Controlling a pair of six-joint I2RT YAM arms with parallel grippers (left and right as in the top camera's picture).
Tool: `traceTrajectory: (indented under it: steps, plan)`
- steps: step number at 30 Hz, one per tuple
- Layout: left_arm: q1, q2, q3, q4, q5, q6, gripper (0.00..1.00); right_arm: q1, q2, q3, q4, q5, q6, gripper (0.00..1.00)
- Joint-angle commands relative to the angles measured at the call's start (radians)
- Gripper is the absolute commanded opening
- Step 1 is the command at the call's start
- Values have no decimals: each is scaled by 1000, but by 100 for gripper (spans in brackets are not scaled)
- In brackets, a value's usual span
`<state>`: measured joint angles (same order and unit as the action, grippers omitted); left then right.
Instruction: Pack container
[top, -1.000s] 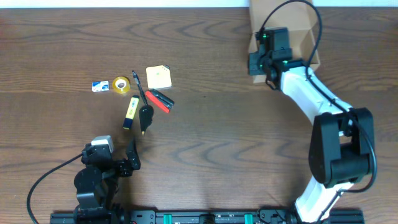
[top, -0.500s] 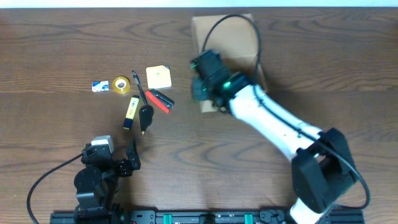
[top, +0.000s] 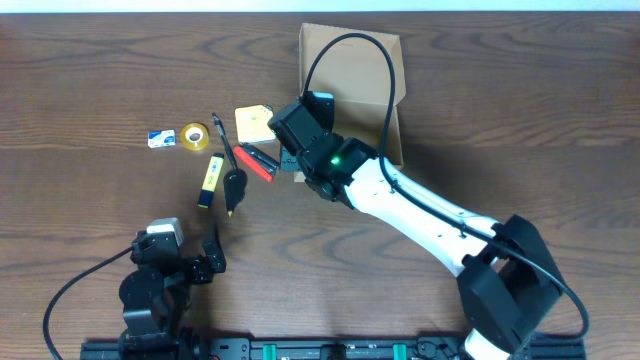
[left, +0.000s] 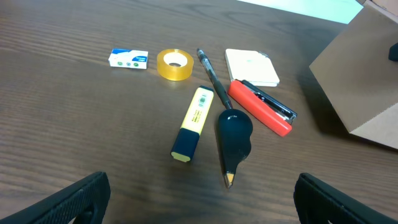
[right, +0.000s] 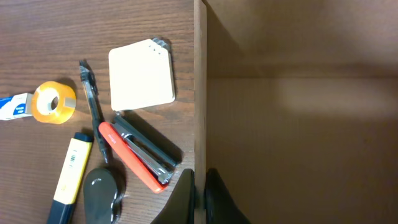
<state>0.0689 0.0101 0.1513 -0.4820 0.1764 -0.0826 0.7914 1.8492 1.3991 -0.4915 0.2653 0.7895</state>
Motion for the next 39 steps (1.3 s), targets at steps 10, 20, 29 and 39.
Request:
traceTrajectory:
  steps: [10, 20, 29, 39]
  plan:
    - [-4, -6, -16, 0, -1, -11, 95, -1, 15, 20, 14, -20, -54, 99]
    - [-4, -6, -16, 0, -1, -11, 95, -34, -143, 124, -59, -24, -208, 99]
    - [-4, -6, -16, 0, -1, -11, 96, -291, -225, 124, -302, -17, -402, 99]
    - [-4, -6, -16, 0, -1, -11, 95, -525, -90, 121, -348, -248, -778, 65]
